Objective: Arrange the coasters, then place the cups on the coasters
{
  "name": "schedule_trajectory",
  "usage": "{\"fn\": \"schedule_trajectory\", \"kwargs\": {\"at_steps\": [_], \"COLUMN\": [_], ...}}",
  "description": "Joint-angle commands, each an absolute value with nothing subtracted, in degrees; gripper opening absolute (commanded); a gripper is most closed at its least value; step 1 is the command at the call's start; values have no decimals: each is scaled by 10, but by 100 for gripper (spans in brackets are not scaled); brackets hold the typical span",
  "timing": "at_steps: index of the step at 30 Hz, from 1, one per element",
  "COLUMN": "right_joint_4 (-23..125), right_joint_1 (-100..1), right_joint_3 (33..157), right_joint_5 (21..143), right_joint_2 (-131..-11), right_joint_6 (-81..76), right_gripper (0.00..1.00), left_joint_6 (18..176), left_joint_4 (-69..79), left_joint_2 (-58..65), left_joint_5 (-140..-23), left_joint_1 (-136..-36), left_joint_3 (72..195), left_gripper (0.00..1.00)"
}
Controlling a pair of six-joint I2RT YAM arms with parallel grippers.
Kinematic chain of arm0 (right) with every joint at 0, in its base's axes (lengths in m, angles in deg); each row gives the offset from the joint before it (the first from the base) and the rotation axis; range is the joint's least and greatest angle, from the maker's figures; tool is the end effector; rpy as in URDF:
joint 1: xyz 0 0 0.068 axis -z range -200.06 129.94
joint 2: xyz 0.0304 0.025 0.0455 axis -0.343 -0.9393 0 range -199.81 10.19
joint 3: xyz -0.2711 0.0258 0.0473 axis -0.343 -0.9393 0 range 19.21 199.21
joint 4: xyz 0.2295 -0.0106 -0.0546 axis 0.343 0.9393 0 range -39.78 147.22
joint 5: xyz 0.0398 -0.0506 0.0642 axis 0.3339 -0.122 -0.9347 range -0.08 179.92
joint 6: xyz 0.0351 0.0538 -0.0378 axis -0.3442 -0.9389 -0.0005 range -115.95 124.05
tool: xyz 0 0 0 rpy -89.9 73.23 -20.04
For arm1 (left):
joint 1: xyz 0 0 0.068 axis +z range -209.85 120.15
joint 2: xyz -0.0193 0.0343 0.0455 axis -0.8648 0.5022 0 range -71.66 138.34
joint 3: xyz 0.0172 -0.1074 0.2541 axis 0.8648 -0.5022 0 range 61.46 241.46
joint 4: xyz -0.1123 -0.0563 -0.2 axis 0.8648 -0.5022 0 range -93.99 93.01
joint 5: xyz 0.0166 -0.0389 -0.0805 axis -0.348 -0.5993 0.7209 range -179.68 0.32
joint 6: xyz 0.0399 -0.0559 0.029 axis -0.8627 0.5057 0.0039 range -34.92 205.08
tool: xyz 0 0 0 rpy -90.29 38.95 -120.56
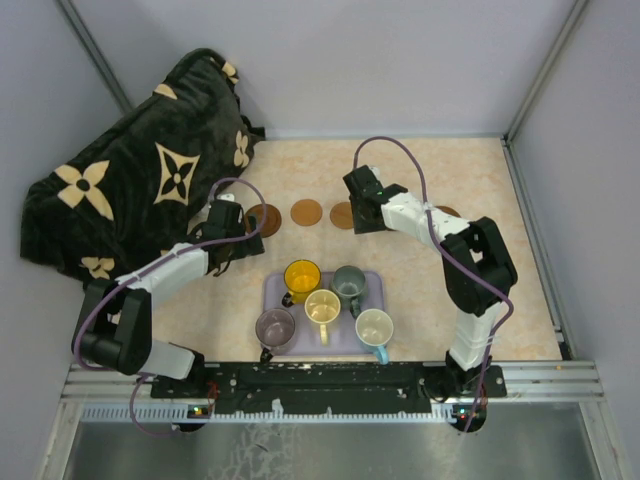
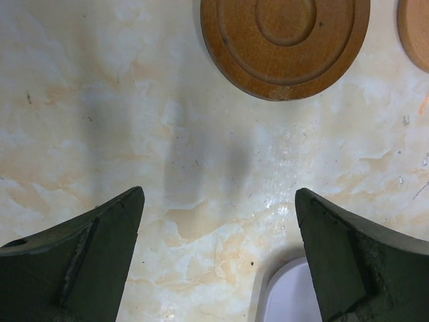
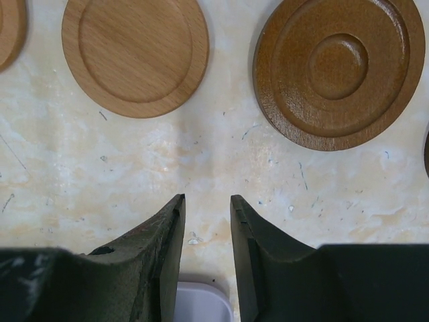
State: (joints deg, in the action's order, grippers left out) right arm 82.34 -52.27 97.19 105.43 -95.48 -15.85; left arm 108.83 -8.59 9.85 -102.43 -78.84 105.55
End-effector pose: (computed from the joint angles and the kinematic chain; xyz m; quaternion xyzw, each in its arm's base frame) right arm 0.3309 0.1887 0.2072 -0.0676 0.9549 -0.0037 0.2891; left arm 0.2678 -0.0775 0.1916 -0.0776 0.9285 -0.0298 0.3618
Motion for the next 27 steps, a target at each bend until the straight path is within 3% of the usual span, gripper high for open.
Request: {"fn": "schedule_trajectory", "kwargs": {"at_steps": [1,12,22,27], "right_joint_4": [806,788,828,834], "right_joint_1": [-518,-517,-510,-455], "right_joint_3": [970,957,951,910], "right_joint_5": [1052,982,1070,1078], "right_joint_2": [-946,-975,-969,-924], "right_joint_6": [-171,-189,-201,-221], "right_gripper": [34,33,32,32], "left_joint_6": [1088,1112,1119,1113], "left_joint_4": [-75,-75,-80,-73], "left_joint_2": [87,137,198,191], "left_joint_5": [-1006,-1050,-1063,-1056], "left_joint_1": [-790,-791,-790,-790], "left_joint_3": [1050,1066,1112,1105], "left_gripper": [100,100,100,100]}}
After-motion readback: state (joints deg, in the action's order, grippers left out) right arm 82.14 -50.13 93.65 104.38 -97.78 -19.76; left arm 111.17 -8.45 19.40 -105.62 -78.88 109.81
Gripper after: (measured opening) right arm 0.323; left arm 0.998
